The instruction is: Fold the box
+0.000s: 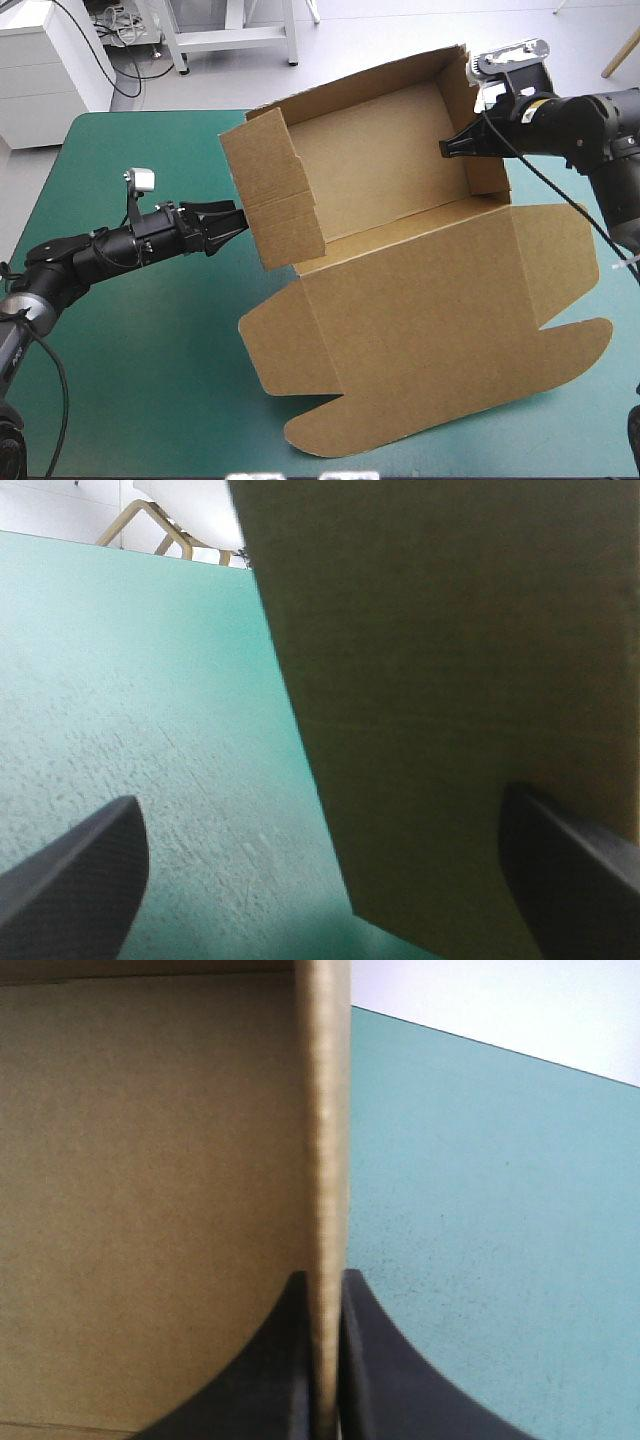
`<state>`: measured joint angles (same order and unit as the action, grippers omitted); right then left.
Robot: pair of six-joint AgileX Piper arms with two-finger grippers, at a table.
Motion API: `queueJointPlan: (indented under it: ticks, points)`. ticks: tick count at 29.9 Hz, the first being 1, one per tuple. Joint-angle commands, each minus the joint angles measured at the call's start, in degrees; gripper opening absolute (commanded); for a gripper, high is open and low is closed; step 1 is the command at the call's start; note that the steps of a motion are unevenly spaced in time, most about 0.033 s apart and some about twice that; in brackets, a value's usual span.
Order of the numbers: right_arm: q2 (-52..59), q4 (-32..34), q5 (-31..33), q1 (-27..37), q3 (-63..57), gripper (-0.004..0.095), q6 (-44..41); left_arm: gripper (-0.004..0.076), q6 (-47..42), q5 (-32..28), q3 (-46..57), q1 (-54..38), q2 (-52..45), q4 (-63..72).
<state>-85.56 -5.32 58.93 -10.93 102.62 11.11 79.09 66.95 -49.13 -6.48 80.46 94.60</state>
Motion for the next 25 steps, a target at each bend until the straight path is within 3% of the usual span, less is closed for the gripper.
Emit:
queueJointPlan:
  ticks: [1, 15, 25]
  points:
    - [2.4, 2.8, -5.2, -2.2, 1.5, -0.0015, -2.8, 0.0673, -0.1, 6.5, -1.8, 0.4, -2.7, 5.3]
    - [2.4, 2.2, -6.3, -3.3, 1.5, -0.0015, -4.6, 0.0673, -1.9, 6.1, -9.8, 4.5, -5.1, 3.9]
    - [2.4, 2.3, -8.4, -3.3, 1.5, -0.0015, -5.2, 0.0673, -11.6, -5.5, -14.1, 8.1, -5.1, -2.2]
